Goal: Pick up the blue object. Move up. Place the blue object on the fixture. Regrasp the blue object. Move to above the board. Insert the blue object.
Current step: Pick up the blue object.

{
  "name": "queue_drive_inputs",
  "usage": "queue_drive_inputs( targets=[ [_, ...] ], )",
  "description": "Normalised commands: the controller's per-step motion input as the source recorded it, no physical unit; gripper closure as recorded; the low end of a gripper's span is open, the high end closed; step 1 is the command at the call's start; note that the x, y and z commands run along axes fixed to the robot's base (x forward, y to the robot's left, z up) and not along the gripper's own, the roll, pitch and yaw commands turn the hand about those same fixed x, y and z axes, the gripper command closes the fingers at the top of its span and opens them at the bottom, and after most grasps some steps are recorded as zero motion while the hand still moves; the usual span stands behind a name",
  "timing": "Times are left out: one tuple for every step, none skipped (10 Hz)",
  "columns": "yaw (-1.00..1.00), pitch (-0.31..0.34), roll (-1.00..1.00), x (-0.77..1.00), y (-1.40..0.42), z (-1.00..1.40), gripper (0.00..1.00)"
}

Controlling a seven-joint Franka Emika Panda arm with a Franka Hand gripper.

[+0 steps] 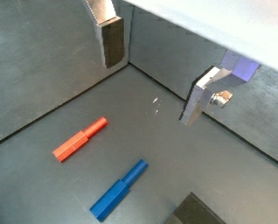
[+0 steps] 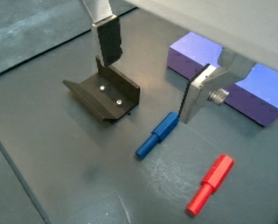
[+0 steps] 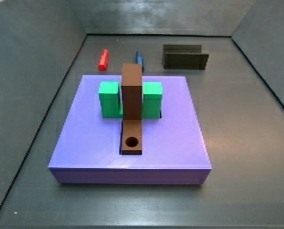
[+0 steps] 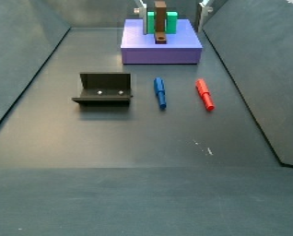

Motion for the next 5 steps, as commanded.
queue_drive_inputs(
  targets=[
    [0.00, 0.000, 0.00, 0.00, -0.02, 0.00, 0.00],
    [0.00, -0.014, -0.12, 0.00, -0.01, -0.09, 0.00],
    [0.00, -0.091, -0.15, -0.11, -0.23, -0.25, 0.00],
    [0.00, -0.103, -0.18, 0.12, -0.52, -0.63, 0.00],
    [0.00, -0.116, -0.18, 0.32, -0.42, -0.69, 0.00]
  ],
)
